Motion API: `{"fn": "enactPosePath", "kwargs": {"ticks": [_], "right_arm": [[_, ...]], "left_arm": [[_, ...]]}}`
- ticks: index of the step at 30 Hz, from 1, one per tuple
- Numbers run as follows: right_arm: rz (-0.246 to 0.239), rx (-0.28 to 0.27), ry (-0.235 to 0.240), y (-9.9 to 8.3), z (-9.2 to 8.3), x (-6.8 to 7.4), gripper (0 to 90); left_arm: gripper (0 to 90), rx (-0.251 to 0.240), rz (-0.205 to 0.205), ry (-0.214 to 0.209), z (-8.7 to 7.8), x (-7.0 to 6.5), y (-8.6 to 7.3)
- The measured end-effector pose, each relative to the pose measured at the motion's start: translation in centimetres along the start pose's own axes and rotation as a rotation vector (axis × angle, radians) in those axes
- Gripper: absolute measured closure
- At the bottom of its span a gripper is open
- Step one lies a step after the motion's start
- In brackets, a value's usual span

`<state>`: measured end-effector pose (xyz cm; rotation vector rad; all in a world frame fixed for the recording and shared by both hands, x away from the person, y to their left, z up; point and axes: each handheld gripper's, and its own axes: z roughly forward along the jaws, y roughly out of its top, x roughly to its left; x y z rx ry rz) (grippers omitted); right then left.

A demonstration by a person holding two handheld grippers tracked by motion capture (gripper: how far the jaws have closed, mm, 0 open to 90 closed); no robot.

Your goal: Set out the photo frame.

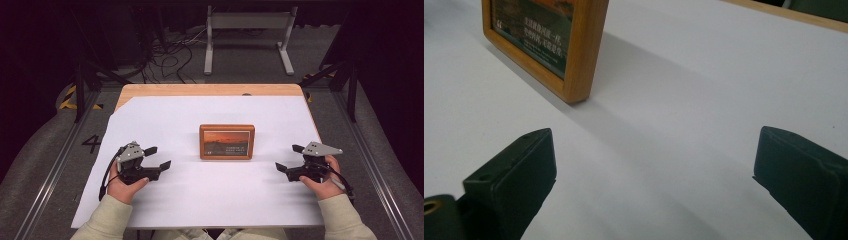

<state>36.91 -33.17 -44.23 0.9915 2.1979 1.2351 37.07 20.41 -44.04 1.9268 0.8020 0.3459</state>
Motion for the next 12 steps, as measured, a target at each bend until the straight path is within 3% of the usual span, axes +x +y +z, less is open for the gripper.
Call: {"fn": "enactPosePath", "kwargs": {"ticks": [12], "right_arm": [[0.005, 0.005, -0.009, 0.12, 0.15, 0.15, 4.7]], "left_arm": [[23.5, 0.01, -0.011, 0.004, 0.18, 0.04, -0.03]]}}
